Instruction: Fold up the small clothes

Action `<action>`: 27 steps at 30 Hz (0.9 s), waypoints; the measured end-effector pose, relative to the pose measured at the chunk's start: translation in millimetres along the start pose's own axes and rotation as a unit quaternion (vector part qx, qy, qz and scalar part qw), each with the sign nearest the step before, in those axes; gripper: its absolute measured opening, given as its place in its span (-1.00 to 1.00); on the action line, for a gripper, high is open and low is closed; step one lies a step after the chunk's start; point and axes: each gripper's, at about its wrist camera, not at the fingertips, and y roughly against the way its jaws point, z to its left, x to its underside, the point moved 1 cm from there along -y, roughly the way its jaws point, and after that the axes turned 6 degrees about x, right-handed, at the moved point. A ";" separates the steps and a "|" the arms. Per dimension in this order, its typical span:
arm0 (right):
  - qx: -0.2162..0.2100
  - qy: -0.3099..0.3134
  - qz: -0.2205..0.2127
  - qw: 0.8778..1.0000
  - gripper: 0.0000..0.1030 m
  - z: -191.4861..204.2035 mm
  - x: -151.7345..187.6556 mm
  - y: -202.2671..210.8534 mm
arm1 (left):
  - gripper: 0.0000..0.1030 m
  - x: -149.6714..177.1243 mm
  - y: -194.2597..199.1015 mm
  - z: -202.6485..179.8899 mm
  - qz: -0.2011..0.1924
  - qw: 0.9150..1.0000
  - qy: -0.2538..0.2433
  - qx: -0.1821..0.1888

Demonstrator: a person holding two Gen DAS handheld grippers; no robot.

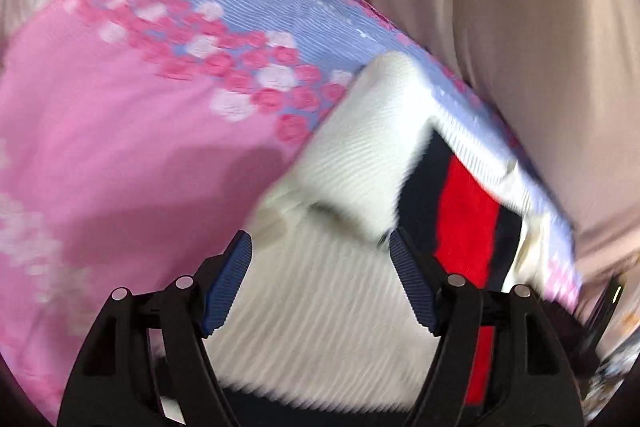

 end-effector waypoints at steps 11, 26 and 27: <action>0.025 0.033 -0.021 0.999 -0.85 0.7 -14.1 7.3 | -0.48 -18.6 -43.0 -4.1 0.005 0.996 0.073 -0.058; -0.056 0.034 -0.091 0.994 -0.87 -5.6 -14.6 30.7 | -0.78 -25.0 -32.8 6.6 -0.061 0.992 0.014 -0.107; -0.036 0.041 -0.080 0.995 -0.87 -6.2 -14.1 20.6 | -0.77 -24.6 -34.3 7.2 -0.059 0.992 0.010 -0.108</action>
